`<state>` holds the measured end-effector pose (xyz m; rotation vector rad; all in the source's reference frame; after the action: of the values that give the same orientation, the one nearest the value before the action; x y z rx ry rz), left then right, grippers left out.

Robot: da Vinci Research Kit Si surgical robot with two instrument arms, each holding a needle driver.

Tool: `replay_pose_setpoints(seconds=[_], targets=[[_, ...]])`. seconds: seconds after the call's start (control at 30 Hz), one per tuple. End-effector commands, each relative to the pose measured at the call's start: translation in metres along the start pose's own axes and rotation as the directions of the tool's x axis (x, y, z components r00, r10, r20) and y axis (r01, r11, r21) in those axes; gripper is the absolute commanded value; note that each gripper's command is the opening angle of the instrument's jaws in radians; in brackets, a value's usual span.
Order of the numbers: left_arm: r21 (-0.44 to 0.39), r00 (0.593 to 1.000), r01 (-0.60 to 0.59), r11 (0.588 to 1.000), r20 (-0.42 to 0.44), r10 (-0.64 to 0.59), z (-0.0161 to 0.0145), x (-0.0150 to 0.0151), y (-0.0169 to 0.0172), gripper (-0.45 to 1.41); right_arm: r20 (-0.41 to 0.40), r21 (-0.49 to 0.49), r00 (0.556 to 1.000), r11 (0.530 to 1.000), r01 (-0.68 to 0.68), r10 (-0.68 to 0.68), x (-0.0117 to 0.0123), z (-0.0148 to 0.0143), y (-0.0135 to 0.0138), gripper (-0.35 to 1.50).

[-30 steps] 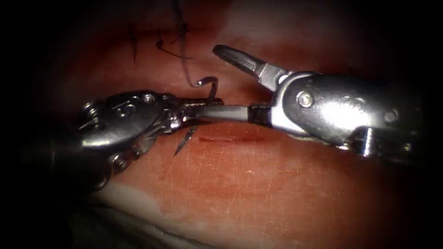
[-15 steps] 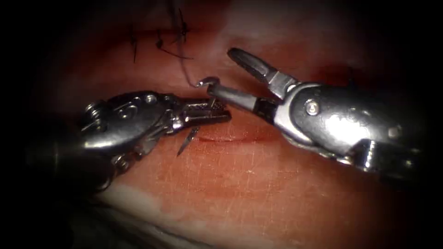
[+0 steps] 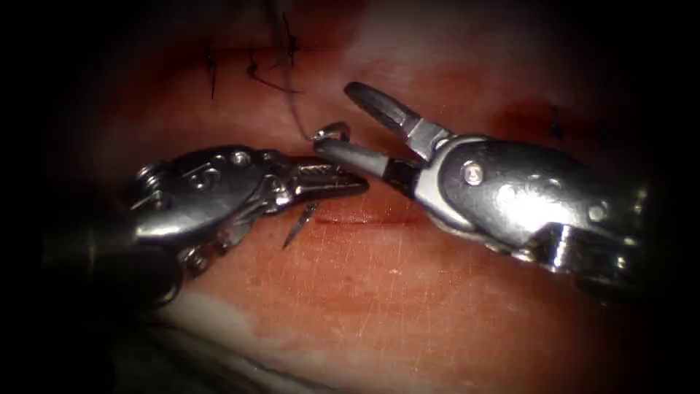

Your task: Wound Closure

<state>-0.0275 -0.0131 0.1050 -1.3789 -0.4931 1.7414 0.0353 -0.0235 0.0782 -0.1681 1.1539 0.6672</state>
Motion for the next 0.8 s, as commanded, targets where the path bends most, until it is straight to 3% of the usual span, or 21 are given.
replay_pose_setpoints(seconds=[0.03,0.1,0.13,0.17,0.5,0.53,0.63,0.67,0.8], targets=[[-0.002,1.000,0.003,1.000,0.002,-0.003,0.0006,-0.0008,-0.0001,-0.45,0.000,0.003,1.000,1.000,-0.005,0.005,-0.0005,0.0008,-0.0006,0.05],[-0.001,1.000,0.003,1.000,0.002,-0.003,0.0007,-0.0008,0.0000,-0.45,0.002,0.003,1.000,1.000,-0.004,0.004,-0.0006,0.0008,-0.0006,0.02],[-0.001,1.000,0.003,1.000,0.002,-0.003,0.0007,-0.0008,0.0000,-0.45,0.002,0.003,1.000,1.000,-0.004,0.004,-0.0006,0.0008,-0.0006,-0.10],[-0.001,1.000,0.003,1.000,0.002,-0.003,0.0007,-0.0008,0.0000,-0.45,0.008,0.004,1.000,1.000,-0.004,0.004,-0.0006,0.0008,-0.0006,-0.35],[-0.001,1.000,0.002,1.000,0.002,-0.002,0.0006,-0.0003,0.0002,-0.45,0.032,0.013,0.999,0.999,0.032,-0.032,-0.0013,0.0004,0.0004,-0.35],[0.002,1.000,0.006,1.000,0.001,-0.006,0.0006,0.0001,0.0002,0.00,0.027,0.025,0.998,0.998,0.061,-0.062,-0.0016,0.0002,0.0011,-0.35],[-0.011,1.000,0.012,1.000,0.005,-0.012,0.0006,0.0007,0.0005,0.61,-0.013,0.134,0.994,0.985,0.105,-0.105,-0.0021,-0.0004,0.0024,-0.35],[-0.017,1.000,0.015,1.000,0.006,-0.015,0.0005,0.0010,0.0007,0.71,-0.019,0.152,0.993,0.981,0.118,-0.117,-0.0022,-0.0006,0.0029,-0.35],[-0.038,1.000,0.005,0.999,0.011,-0.005,0.0001,0.0017,0.0012,0.73,-0.025,0.236,0.985,0.956,0.171,-0.170,-0.0030,-0.0016,0.0050,-0.35]])
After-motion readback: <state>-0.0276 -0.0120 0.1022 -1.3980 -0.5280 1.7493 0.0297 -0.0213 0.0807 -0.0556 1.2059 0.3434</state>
